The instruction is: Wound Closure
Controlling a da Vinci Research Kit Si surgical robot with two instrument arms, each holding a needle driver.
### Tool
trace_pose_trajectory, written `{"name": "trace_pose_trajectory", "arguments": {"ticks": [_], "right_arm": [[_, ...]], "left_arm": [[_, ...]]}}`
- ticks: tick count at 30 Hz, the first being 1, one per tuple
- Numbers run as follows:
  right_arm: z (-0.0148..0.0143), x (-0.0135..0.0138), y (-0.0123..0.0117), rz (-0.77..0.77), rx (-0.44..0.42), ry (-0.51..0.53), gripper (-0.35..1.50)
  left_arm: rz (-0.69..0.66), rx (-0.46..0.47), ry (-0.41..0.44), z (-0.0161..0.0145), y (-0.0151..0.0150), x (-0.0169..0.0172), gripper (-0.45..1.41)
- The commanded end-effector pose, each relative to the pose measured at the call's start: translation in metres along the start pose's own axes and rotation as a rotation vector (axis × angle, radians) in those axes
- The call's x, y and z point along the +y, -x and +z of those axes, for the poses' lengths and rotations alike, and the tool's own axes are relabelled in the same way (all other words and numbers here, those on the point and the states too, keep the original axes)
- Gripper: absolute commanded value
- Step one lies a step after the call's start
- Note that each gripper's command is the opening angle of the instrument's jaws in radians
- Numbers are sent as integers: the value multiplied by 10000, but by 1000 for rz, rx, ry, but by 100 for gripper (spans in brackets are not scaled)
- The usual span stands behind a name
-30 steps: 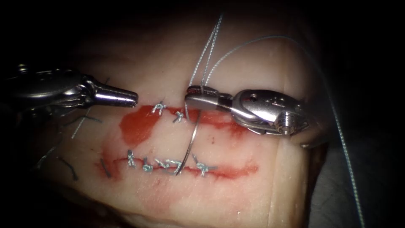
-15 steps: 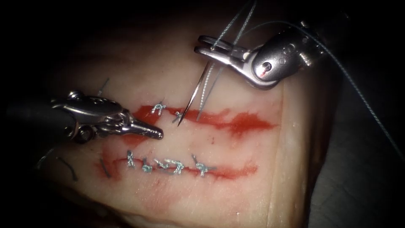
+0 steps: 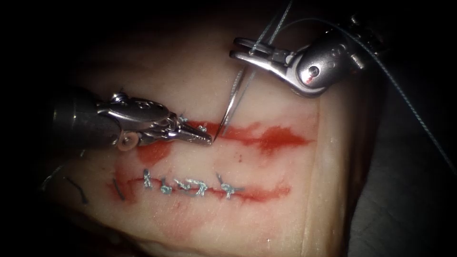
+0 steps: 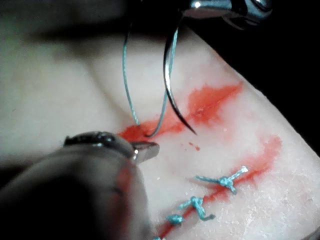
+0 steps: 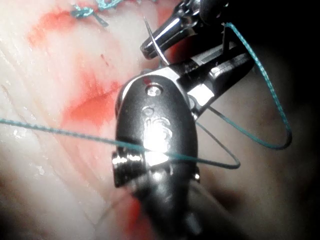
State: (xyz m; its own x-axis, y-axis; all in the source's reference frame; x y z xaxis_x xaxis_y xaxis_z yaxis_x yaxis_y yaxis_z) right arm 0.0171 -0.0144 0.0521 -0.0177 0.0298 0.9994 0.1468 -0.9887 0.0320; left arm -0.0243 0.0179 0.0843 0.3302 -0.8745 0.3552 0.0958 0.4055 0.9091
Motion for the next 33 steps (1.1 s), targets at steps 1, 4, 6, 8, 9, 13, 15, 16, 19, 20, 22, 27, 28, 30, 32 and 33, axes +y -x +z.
{"name": "trace_pose_trajectory", "arguments": {"ticks": [1, 4, 6, 8, 9, 13, 15, 16, 19, 20, 22, 27, 28, 30, 32, 33], "right_arm": [[10, 0, -5, -1, -8, 4, -35], [9, 1, -4, -1, -11, 7, -35], [8, 1, -4, 0, -14, 11, -35], [6, 0, -3, 1, -17, 16, -35], [5, -1, -3, 2, -19, 19, -35], [1, -5, -2, 6, -22, 24, -35], [-1, -6, -2, 7, -24, 26, -35], [-2, -7, -2, 8, -25, 28, -35], [-3, -7, -2, 8, -25, 28, -35], [-3, -8, -2, 8, -25, 29, -35], [-3, -8, -2, 9, -26, 29, -35], [-6, -10, -1, 11, -28, 33, -35], [-7, -10, -1, 12, -28, 34, -35], [-7, -11, -1, 13, -28, 34, -35], [-7, -11, 0, 13, -28, 34, -35], [-7, -11, 0, 7, -28, 34, -35]], "left_arm": [[3, -1, 1, 7, 2, 8, -45], [31, 0, 4, 10, 3, 15, -45], [64, 8, 8, 11, 2, 20, -45], [143, 35, 27, 12, 0, 24, -45], [179, 46, 35, 13, -1, 26, -45], [196, 66, 29, 17, -5, 30, -45], [196, 85, 9, 21, -5, 31, -45], [200, 105, -7, 26, -4, 32, -45], [206, 120, -16, 29, -3, 34, -45], [209, 132, -27, 31, -3, 35, -45], [224, 145, -44, 33, -2, 36, -45], [230, 211, -75, 36, 8, 29, -45], [232, 265, -53, 38, 9, 29, -45], [232, 289, -39, 39, 9, 30, -45], [234, 344, -8, 43, 7, 34, -45], [235, 359, 5, 46, 7, 36, -45]]}}
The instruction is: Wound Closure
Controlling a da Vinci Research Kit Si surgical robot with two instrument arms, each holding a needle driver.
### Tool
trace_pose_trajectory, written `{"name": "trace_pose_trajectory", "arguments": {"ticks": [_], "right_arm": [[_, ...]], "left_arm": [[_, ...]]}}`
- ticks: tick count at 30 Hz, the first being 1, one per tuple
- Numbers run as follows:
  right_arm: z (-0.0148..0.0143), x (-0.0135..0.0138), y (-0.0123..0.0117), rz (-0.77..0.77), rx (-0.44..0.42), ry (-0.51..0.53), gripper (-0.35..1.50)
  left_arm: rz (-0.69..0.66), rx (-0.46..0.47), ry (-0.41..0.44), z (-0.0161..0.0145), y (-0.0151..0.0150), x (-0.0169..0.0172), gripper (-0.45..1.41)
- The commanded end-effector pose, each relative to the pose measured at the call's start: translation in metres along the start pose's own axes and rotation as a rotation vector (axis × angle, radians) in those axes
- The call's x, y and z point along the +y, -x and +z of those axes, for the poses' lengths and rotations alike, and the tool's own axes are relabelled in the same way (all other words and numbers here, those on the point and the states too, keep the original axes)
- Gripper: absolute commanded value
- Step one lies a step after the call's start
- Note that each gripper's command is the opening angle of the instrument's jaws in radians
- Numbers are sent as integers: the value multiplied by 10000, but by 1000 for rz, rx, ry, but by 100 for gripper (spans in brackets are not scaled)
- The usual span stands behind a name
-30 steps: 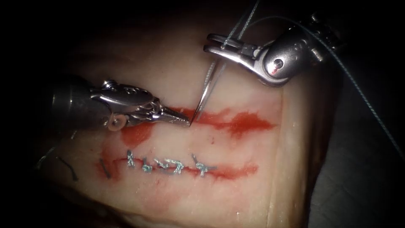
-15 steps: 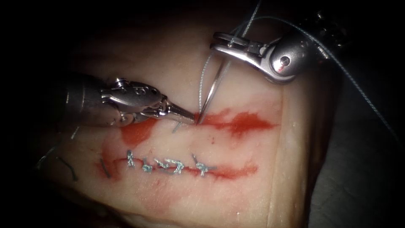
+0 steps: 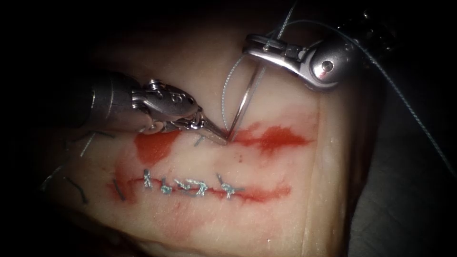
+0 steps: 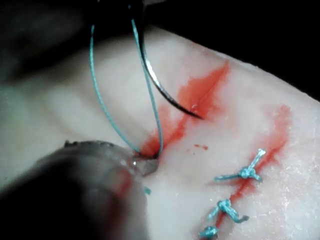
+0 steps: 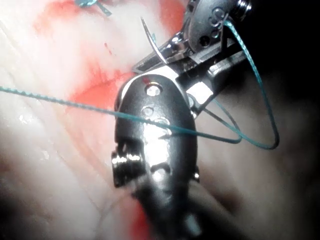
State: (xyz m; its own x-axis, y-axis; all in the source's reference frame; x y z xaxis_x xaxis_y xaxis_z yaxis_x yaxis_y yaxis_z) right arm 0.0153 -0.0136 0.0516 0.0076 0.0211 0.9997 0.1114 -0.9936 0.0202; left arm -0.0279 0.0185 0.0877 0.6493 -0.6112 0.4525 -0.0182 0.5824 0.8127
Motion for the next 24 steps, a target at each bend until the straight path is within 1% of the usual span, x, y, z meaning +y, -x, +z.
{"name": "trace_pose_trajectory", "arguments": {"ticks": [1, 2, 4, 8, 10, 13, 14, 15, 18, 19, 20, 22, 23, 24], "right_arm": [[11, 0, -5, -10, -4, -2, -35], [11, 0, -5, -16, 1, 1, -35], [12, 0, -5, -26, 13, 9, -35], [14, 1, -5, -32, 19, 11, -35], [15, 1, -5, -37, 28, 19, -35], [15, 0, -5, -43, 33, 22, -35], [16, 0, -5, -48, 37, 26, -35], [16, 0, -5, -48, 37, 26, -35], [18, 0, -6, -88, 57, 40, -35], [20, 0, -7, -139, 79, 60, -35], [20, 0, -7, -139, 79, 60, -35], [23, 0, -7, -178, 106, 84, -35], [25, 1, -8, -212, 138, 94, -35], [25, 1, -8, -212, 138, 94, -35]], "left_arm": [[0, 21, 5, 8, 2, 9, -45], [-2, 59, 18, 13, 4, 16, -45], [-10, 98, 35, 15, 7, 23, -45], [0, 200, 74, 15, 10, 34, -45], [5, 232, 85, 13, 11, 40, -45], [3, 253, 90, 12, 10, 41, -45], [-2, 278, 59, 10, 11, 42, -45], [-2, 278, 59, 10, 11, 42, -45], [3, 324, -41, 8, 13, 42, -45], [-32, 333, -95, 6, 14, 42, -45], [-32, 333, -95, 6, 14, 42, -45], [-64, 332, -150, 6, 18, 44, -45], [-108, 347, -218, 7, 21, 45, -45], [-108, 347, -218, 7, 21, 45, -45]]}}
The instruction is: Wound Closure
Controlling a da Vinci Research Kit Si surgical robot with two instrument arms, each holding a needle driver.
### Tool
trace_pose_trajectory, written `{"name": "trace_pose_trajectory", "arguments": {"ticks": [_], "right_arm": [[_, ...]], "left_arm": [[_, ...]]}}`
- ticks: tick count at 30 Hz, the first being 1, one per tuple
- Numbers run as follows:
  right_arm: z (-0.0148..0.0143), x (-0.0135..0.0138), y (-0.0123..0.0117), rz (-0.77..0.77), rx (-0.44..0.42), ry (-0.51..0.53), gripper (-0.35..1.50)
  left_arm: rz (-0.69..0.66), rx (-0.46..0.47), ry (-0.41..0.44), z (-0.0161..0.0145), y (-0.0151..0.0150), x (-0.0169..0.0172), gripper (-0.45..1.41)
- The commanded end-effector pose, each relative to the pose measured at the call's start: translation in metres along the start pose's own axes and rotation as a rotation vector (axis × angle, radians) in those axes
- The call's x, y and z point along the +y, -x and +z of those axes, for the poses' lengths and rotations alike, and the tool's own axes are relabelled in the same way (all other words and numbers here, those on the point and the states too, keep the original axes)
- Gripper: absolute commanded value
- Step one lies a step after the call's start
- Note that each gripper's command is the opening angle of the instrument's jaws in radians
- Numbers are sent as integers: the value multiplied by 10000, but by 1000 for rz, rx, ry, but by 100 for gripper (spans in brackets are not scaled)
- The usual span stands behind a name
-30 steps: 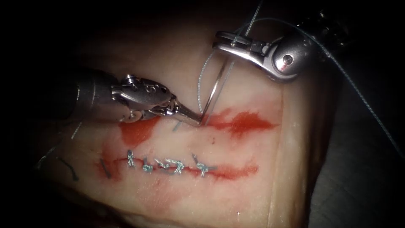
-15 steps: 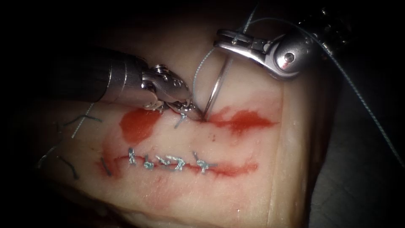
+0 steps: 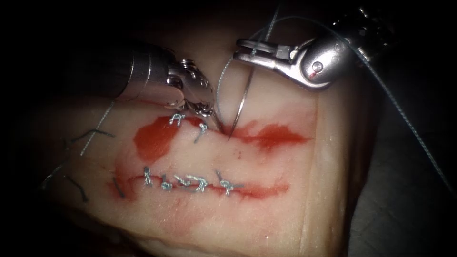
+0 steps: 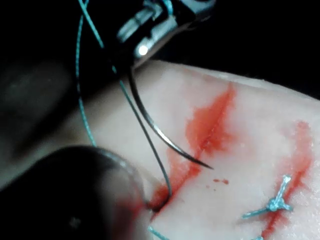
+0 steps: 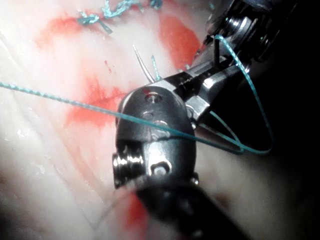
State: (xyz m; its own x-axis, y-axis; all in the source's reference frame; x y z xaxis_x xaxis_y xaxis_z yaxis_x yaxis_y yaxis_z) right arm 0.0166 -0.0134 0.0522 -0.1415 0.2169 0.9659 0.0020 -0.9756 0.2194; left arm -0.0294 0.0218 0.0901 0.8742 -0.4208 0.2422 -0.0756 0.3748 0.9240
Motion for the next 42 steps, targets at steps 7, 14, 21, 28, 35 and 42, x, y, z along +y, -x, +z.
{"name": "trace_pose_trajectory", "arguments": {"ticks": [7, 14, 21, 28, 35, 42], "right_arm": [[18, 1, -4, -66, 53, -21, -35], [22, -1, -7, -130, 91, -31, -35], [25, -4, -8, -169, 117, -14, -35], [34, 1, -9, -195, 129, 16, -35], [38, 3, -11, -199, 124, 21, -35], [42, 6, -16, -205, 119, 48, -35]], "left_arm": [[-31, -2, -147, 6, 17, 10, -45], [-29, -26, -242, 14, 16, 3, -45], [-19, -1, -270, 12, 12, -1, -45], [-16, -6, -271, 7, 11, -3, -45], [-11, -16, -261, 5, 11, -2, -45], [-4, -10, -262, 5, 11, -2, -45]]}}
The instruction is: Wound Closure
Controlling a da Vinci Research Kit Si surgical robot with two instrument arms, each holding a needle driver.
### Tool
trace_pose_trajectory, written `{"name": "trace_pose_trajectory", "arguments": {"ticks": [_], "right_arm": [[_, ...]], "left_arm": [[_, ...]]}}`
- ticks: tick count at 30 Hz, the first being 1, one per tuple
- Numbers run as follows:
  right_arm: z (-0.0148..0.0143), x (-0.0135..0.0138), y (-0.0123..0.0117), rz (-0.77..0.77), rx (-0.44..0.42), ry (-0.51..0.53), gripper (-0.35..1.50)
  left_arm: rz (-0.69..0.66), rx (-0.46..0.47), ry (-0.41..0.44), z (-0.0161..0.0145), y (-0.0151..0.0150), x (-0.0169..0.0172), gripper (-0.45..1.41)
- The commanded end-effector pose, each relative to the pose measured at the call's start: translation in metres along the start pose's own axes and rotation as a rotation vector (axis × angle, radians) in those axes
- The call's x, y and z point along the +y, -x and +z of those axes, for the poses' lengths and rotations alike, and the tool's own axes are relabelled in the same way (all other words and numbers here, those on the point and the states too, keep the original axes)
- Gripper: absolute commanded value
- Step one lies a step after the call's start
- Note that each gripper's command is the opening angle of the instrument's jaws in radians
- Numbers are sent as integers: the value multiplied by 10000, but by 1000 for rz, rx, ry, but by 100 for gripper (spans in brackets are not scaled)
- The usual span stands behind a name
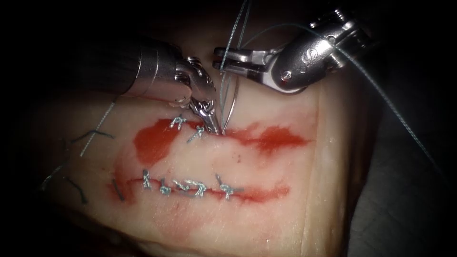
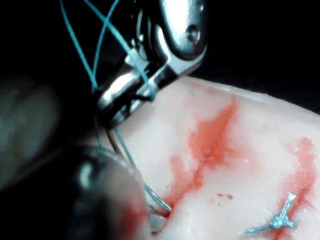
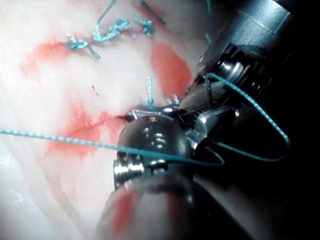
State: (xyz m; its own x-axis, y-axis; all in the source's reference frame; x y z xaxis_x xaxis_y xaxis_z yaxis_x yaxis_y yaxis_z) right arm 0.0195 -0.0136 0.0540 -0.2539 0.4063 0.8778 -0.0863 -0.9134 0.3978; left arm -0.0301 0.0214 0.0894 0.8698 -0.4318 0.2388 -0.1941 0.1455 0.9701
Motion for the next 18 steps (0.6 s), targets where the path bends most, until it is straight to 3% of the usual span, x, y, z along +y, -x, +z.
{"name": "trace_pose_trajectory", "arguments": {"ticks": [1, 18], "right_arm": [[12, 0, -2, -2, -1, 4, -35], [14, 4, -3, -30, 7, 39, -35]], "left_arm": [[2, -2, 4, 0, 4, 6, -45], [6, 1, 7, 0, 4, 6, -45]]}}
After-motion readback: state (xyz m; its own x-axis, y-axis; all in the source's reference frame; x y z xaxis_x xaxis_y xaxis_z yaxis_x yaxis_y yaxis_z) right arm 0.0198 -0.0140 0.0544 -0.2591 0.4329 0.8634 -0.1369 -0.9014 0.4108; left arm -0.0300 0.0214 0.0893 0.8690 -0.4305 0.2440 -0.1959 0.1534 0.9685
